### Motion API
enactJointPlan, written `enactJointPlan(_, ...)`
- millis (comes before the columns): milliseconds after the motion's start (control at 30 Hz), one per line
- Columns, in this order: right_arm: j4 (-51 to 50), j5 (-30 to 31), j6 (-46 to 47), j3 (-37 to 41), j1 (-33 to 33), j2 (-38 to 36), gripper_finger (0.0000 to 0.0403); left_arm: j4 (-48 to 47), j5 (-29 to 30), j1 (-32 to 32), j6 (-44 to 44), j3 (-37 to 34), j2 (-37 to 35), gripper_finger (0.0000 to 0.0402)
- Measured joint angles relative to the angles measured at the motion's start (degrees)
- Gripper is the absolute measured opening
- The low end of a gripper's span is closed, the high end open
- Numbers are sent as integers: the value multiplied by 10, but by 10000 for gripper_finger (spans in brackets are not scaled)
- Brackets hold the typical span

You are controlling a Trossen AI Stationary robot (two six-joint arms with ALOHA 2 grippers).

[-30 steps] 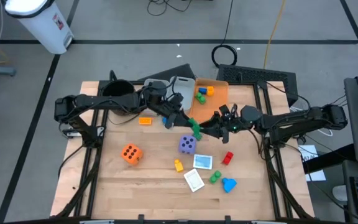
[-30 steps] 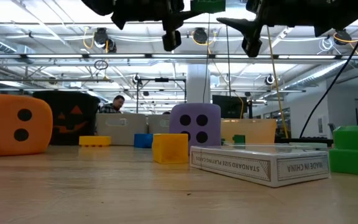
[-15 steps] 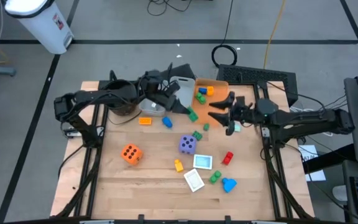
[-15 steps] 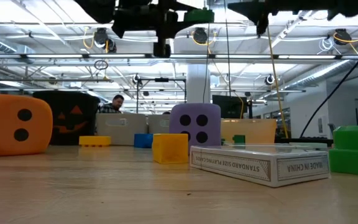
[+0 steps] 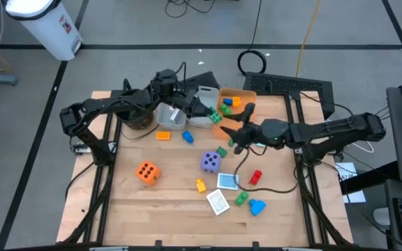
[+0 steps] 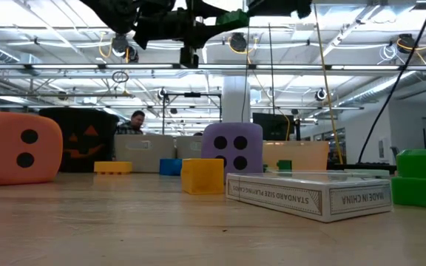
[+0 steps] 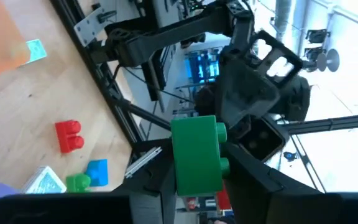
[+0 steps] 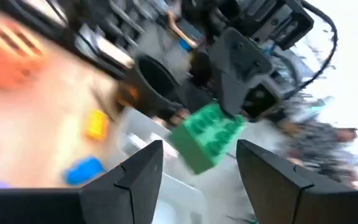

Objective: Pick & Place Toys
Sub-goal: Put the top right green game piece into the orange bin

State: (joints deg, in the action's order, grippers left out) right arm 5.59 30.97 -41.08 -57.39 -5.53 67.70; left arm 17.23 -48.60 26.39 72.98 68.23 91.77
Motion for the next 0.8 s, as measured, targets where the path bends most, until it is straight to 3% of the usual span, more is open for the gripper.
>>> enactJointPlan(167, 5, 72, -91, -12, -11, 38, 199, -2, -1, 0, 7, 0, 0, 96)
enactJointPlan(300, 11, 88, -146, -13, -13, 62, 199, -5, -4, 0, 9, 0, 0, 96)
enactJointPlan(467, 114, 159, -250, -13, -21, 96, 199, 0, -5, 2, 10, 0, 0, 117)
enactJointPlan(567, 163, 168, -291, -13, -22, 106, 199, 3, -6, 2, 11, 0, 0, 121)
enactJointPlan(800, 166, 172, -317, -13, -31, 112, 199, 6, 1, 1, 11, 0, 0, 96)
